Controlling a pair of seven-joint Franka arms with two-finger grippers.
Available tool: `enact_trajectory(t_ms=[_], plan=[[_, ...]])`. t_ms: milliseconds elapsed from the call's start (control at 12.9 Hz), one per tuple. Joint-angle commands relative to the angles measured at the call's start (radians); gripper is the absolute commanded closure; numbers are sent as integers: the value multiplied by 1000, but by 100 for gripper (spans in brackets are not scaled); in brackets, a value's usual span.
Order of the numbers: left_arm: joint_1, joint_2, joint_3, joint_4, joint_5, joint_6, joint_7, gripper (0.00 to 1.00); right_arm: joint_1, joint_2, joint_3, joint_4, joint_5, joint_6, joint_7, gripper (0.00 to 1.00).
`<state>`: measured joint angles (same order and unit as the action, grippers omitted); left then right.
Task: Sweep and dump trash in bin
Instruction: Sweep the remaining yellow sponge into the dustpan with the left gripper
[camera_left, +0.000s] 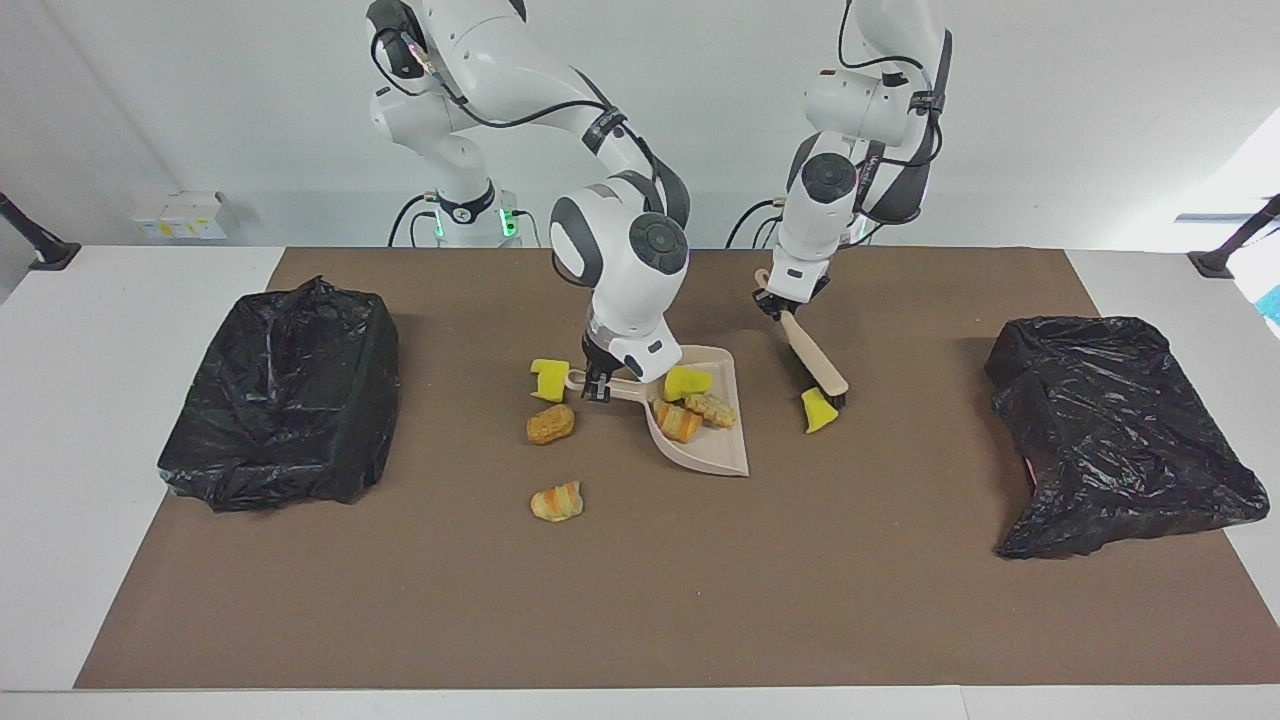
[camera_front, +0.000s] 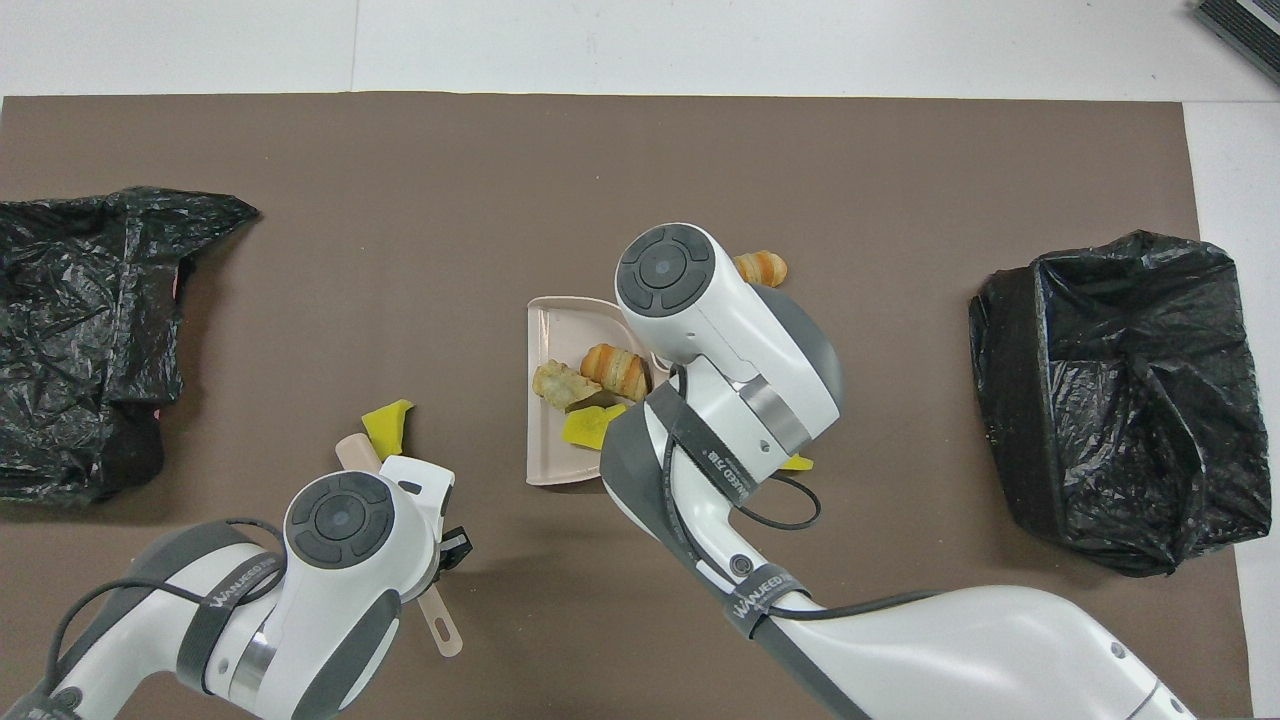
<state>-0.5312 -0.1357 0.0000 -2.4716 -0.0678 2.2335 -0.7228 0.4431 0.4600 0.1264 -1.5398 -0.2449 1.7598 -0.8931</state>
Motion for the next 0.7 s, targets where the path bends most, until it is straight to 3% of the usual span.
enact_trajectory(t_ms=[0, 464, 618], plan=[[1, 71, -8, 75, -85, 47, 178, 100, -3, 5, 7, 0, -2, 21, 16, 100], [-170, 96, -18, 144, -135, 61, 305, 100, -3, 5, 7, 1, -2, 21, 17, 100], [-153, 90, -9, 138, -136, 37, 404, 100, -3, 5, 7, 1, -2, 21, 16, 100]])
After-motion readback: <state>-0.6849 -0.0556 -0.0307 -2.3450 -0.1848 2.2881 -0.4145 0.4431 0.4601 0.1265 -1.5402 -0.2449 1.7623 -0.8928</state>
